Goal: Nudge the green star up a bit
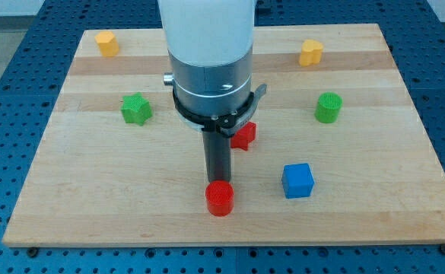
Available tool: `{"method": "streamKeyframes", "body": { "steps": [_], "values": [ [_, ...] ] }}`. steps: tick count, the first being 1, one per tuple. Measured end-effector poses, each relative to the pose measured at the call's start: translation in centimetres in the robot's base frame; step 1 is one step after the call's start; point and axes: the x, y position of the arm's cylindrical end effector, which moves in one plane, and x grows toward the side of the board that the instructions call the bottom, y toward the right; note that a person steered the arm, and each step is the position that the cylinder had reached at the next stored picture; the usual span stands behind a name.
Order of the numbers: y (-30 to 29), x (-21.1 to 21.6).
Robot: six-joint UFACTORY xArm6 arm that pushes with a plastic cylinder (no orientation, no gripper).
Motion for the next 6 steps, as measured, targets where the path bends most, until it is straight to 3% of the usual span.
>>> {"method": "streamKeyframes", "body": {
  "steps": [2,5,6],
  "values": [
    [-0.1,-0.8],
    [-11.7,-7.3],
    [-11.7,-11.2]
  ]
}}
